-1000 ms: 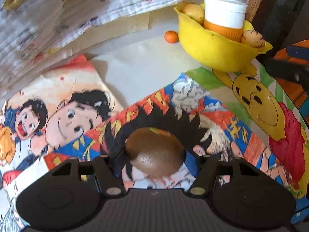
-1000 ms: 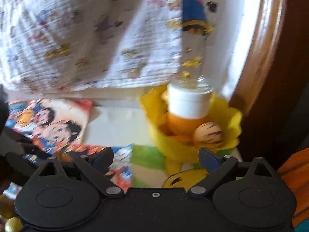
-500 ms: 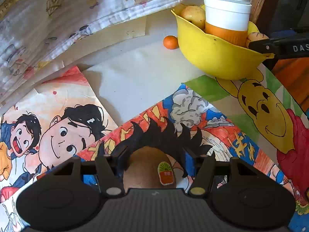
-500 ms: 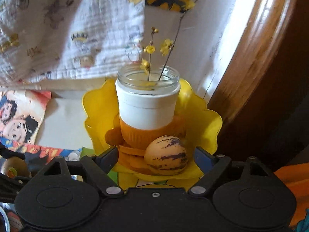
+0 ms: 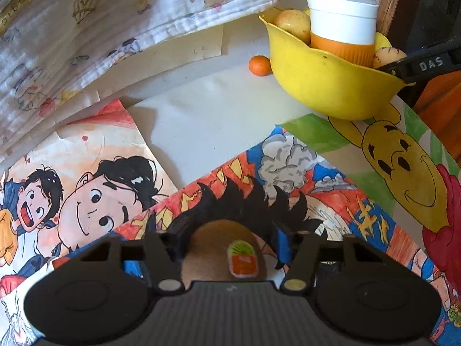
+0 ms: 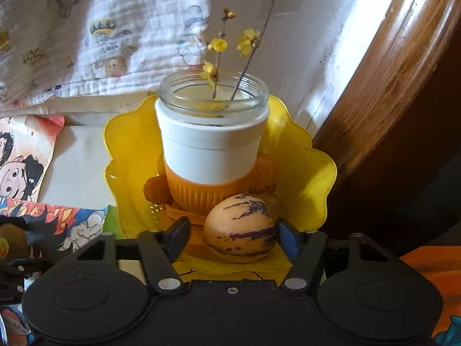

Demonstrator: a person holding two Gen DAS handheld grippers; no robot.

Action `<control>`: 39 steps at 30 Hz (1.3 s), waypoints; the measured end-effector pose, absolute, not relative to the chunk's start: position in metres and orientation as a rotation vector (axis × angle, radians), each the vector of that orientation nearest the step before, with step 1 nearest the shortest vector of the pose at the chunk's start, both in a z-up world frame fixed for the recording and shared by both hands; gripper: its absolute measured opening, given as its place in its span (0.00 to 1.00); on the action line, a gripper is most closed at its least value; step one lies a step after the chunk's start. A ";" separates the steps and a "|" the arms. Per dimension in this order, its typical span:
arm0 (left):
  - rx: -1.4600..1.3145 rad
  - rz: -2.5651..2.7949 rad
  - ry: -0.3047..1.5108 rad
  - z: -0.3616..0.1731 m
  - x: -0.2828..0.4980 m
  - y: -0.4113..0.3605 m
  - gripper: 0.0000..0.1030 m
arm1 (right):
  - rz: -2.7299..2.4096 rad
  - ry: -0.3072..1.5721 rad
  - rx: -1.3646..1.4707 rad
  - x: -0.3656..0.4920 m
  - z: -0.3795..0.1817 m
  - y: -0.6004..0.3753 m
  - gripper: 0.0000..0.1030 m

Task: Organize fruits
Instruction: 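Lift the kiwi with left gripper while right gripper lifts the pepino from the bowl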

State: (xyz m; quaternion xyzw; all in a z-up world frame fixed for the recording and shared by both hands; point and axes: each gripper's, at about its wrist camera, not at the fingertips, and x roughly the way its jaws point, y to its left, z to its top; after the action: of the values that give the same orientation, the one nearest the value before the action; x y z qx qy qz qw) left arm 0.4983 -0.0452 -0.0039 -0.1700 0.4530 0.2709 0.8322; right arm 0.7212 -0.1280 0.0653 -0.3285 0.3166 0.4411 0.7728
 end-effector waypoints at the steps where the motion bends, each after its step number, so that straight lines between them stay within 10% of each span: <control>1: -0.364 0.571 0.958 -0.003 0.499 -0.045 0.49 | 0.952 0.688 -0.712 0.721 0.064 -0.128 0.56; 39: -0.555 0.502 0.888 0.001 0.533 -0.045 0.46 | 1.020 0.712 -0.425 0.721 0.081 -0.166 0.51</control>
State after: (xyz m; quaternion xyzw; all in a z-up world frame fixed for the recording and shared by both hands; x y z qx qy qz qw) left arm 0.5333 -0.0446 0.0008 -0.2622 0.4195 0.2370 0.8361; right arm 0.7212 -0.1664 0.0811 -0.1977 0.3310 0.4742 0.7915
